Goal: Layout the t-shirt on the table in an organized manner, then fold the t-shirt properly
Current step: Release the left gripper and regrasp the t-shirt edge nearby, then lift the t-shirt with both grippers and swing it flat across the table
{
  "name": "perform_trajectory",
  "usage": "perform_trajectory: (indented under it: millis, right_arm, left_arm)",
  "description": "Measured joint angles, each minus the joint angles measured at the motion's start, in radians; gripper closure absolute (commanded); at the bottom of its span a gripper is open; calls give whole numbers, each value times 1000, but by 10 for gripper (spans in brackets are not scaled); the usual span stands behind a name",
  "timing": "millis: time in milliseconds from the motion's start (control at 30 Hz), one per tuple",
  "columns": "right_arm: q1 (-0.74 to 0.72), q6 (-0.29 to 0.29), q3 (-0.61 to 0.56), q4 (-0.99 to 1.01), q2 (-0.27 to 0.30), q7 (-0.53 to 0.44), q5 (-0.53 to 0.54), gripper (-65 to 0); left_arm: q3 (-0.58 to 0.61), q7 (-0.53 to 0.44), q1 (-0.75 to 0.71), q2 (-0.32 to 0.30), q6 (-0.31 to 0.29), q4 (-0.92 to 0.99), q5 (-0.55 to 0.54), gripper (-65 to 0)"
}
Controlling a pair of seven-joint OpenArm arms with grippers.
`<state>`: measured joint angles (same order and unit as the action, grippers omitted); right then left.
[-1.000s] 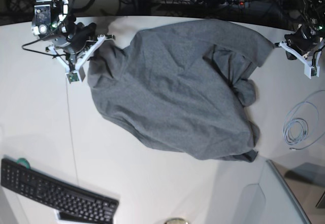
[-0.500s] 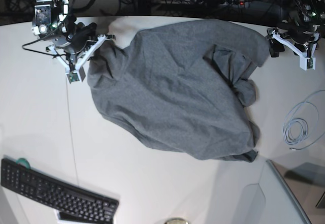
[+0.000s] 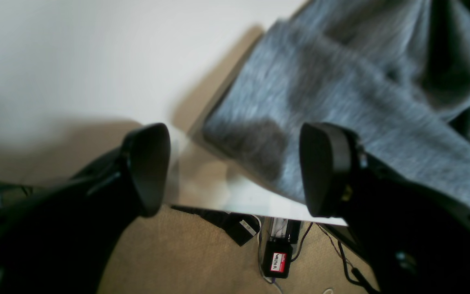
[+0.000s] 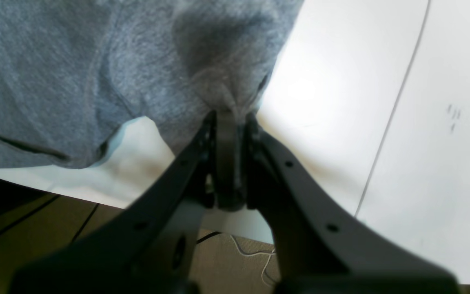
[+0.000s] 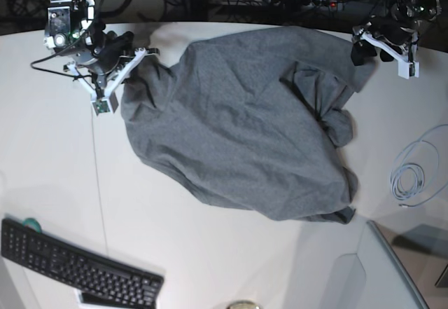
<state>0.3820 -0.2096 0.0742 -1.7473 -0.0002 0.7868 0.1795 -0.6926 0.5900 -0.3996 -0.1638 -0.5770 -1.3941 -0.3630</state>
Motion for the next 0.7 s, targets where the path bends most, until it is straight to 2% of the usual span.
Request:
perform_trajectory:
  millis: [67, 200, 300, 367, 433, 567, 633, 700]
  right_arm:
    - [-2, 0, 0, 0, 0, 0, 0, -6]
    - [-2, 0, 0, 0, 0, 0, 0, -6]
    - [-6, 0, 0, 0, 0, 0, -1, -6]
    - [-14, 0, 0, 0, 0, 0, -2, -6]
    - [-18, 0, 0, 0, 0, -1, 0, -6]
    - [-13, 0, 8, 3, 0, 1, 0, -6]
    - [-42, 0, 11, 22, 3, 8, -3, -6]
    - [-117, -4, 28, 64, 0, 16, 10, -6]
  left_arm:
    - [0, -5, 18, 6, 0, 28, 3, -346]
    - [0, -32, 75, 6, 0, 127, -6, 0]
    - [0, -27, 114, 3, -3, 149, -2, 0]
    - [5, -14, 138, 5, -3, 139, 46, 0]
    - [34, 5, 149, 8, 3, 97, 87, 0]
    - [38, 9, 169, 11, 2, 11, 94, 0]
    - [50, 86, 235, 6, 32, 20, 115, 0]
    - [114, 106, 314, -15, 55, 29, 145, 0]
